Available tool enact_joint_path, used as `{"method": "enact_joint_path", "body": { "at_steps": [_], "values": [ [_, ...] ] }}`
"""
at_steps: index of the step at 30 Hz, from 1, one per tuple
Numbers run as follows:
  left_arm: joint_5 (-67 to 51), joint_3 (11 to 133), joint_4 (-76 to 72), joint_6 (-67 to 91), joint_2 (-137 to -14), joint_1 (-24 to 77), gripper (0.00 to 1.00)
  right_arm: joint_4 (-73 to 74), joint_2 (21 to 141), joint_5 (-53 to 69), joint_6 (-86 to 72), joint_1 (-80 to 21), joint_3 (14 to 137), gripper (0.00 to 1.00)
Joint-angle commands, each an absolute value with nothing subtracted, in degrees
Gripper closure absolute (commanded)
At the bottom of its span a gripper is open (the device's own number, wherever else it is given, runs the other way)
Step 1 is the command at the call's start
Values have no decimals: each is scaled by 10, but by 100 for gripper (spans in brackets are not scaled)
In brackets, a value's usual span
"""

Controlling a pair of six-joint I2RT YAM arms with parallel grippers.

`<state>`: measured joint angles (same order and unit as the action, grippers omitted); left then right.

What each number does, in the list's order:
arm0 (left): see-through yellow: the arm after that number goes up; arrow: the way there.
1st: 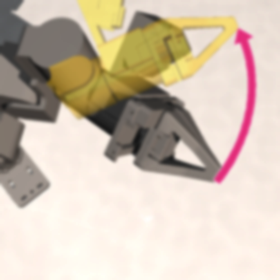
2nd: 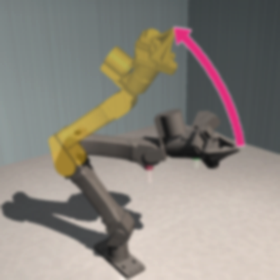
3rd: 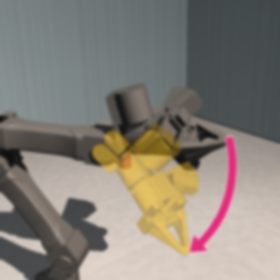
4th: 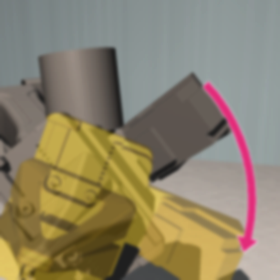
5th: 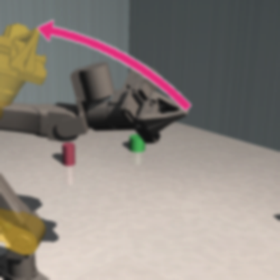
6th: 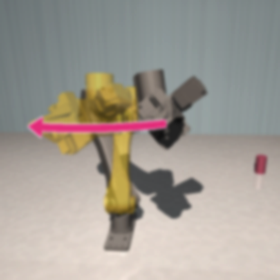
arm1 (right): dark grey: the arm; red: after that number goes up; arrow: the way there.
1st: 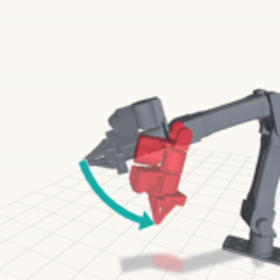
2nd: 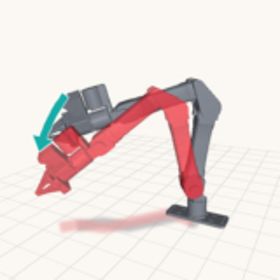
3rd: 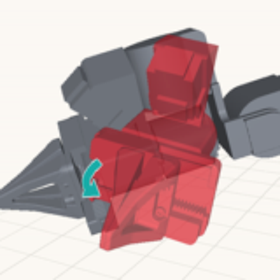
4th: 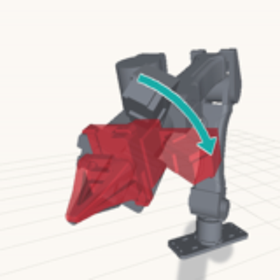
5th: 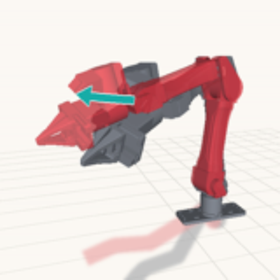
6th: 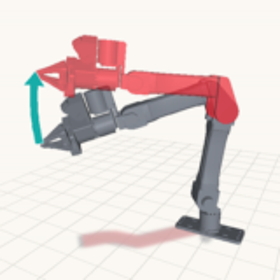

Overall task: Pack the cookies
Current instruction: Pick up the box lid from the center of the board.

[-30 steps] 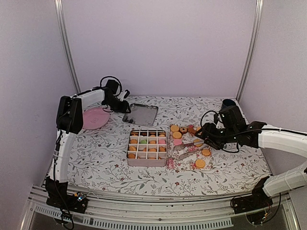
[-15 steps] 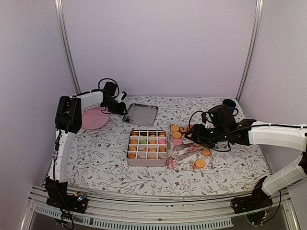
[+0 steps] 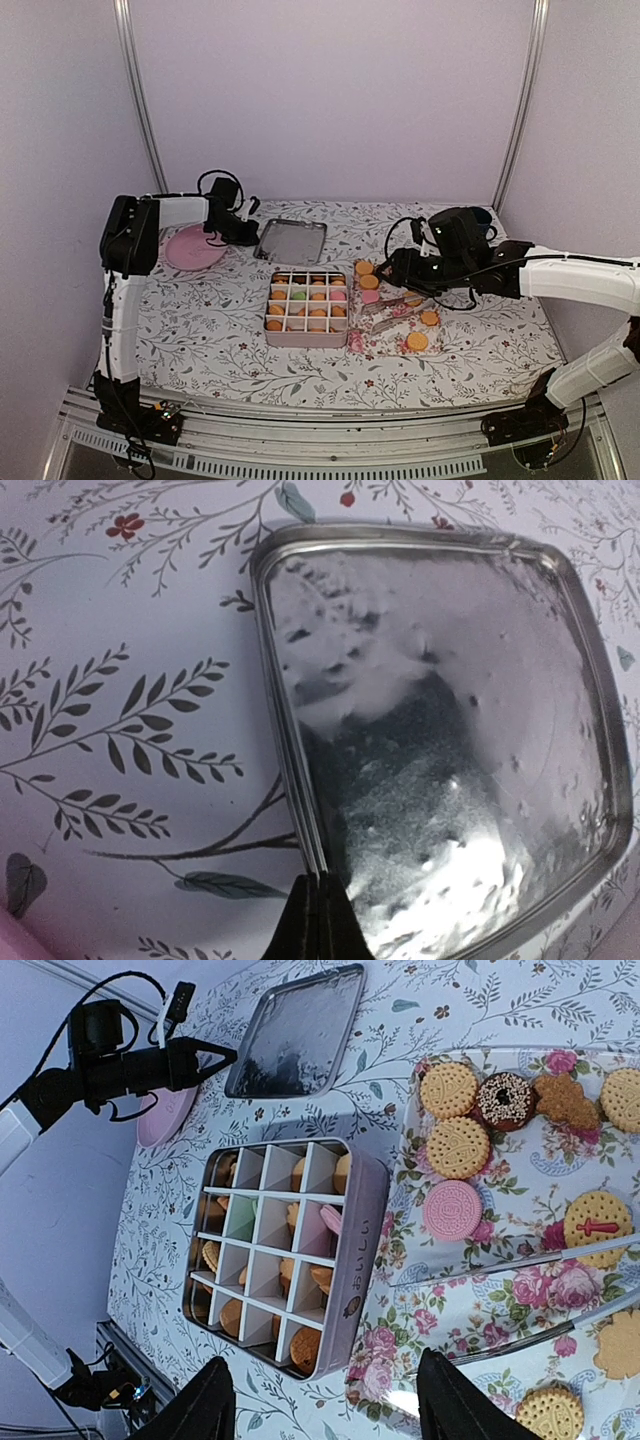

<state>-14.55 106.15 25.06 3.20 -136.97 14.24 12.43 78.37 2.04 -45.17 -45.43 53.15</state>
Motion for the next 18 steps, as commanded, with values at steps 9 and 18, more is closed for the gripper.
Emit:
{"method": "enact_joint_path", "body": {
  "at_steps": [9,18],
  "values": [
    [-120,1000,153,5,-1252,152,100,109,775,-19,-428,-459,524,36],
    [-154,1069,240,28,-1340,154,77,120,775,-25,-425,-460,532,35]
  ]
}}
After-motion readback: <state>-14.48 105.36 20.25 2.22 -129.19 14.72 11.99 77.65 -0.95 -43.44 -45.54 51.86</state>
